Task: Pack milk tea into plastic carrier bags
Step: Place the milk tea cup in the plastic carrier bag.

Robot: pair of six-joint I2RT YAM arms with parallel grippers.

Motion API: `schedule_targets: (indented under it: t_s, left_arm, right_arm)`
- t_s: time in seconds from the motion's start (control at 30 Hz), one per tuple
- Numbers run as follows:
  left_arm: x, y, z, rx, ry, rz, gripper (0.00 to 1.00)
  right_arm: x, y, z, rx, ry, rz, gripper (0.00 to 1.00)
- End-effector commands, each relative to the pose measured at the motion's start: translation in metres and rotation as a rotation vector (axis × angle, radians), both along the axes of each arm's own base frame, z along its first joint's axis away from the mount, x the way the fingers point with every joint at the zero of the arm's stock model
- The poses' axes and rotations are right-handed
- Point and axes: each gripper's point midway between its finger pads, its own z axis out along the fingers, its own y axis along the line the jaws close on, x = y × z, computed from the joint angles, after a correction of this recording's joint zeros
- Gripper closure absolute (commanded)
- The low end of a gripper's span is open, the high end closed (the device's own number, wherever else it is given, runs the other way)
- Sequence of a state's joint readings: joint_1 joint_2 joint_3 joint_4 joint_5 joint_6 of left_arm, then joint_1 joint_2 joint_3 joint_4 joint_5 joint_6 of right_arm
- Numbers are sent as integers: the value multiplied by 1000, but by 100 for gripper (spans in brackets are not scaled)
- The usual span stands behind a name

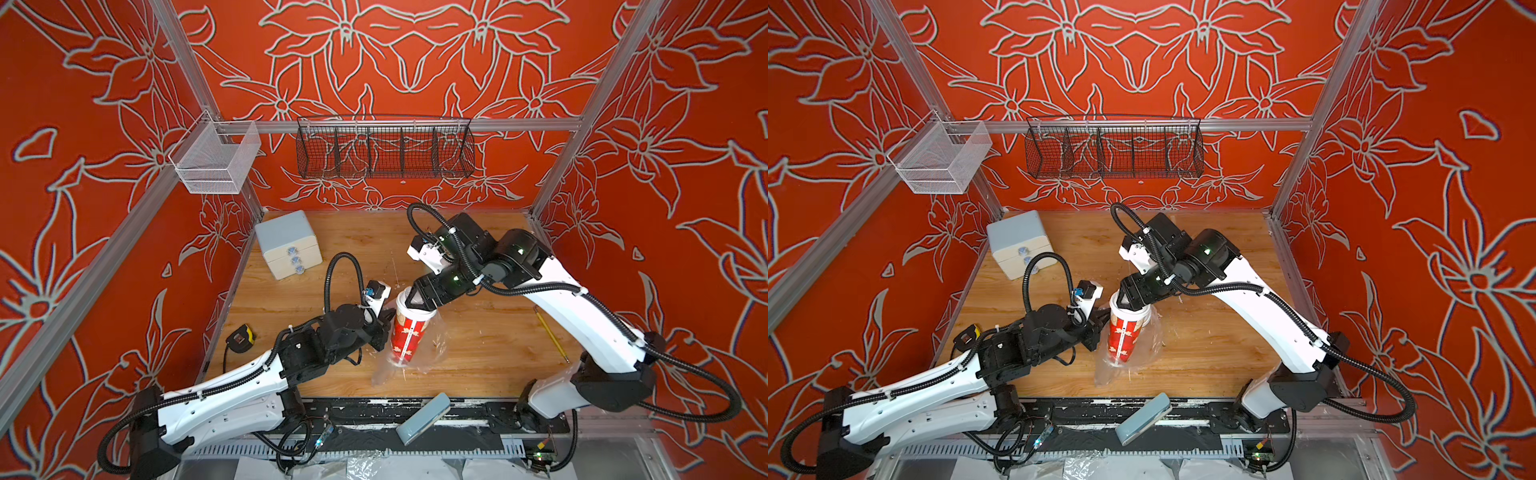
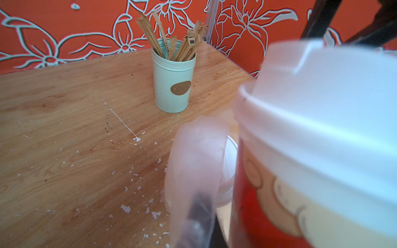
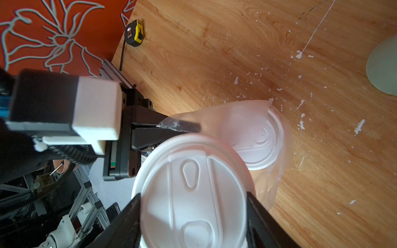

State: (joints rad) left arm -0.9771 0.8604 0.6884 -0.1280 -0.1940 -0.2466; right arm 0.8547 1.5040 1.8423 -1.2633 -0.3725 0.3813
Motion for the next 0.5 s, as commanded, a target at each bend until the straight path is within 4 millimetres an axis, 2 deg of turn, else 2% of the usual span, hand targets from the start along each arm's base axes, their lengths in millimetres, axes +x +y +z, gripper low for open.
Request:
schedule_targets:
  t_s: [0.0, 0.17, 0.4, 0.47]
  left_arm:
    - [0, 0, 13, -13, -25, 0, 100]
    - [-1, 1, 11, -5, -14, 1, 100]
    - [-2, 2, 10, -2, -9, 2, 100]
    - [-1, 2, 10, -4, -9, 4, 100]
  right_arm:
    - [3, 5, 12, 56, -66, -24, 41]
    - [9, 4, 13, 56, -122, -57, 42]
    - [17, 1, 31, 104, -204, -98, 43]
    - [18, 6, 32, 136, -205, -101, 43]
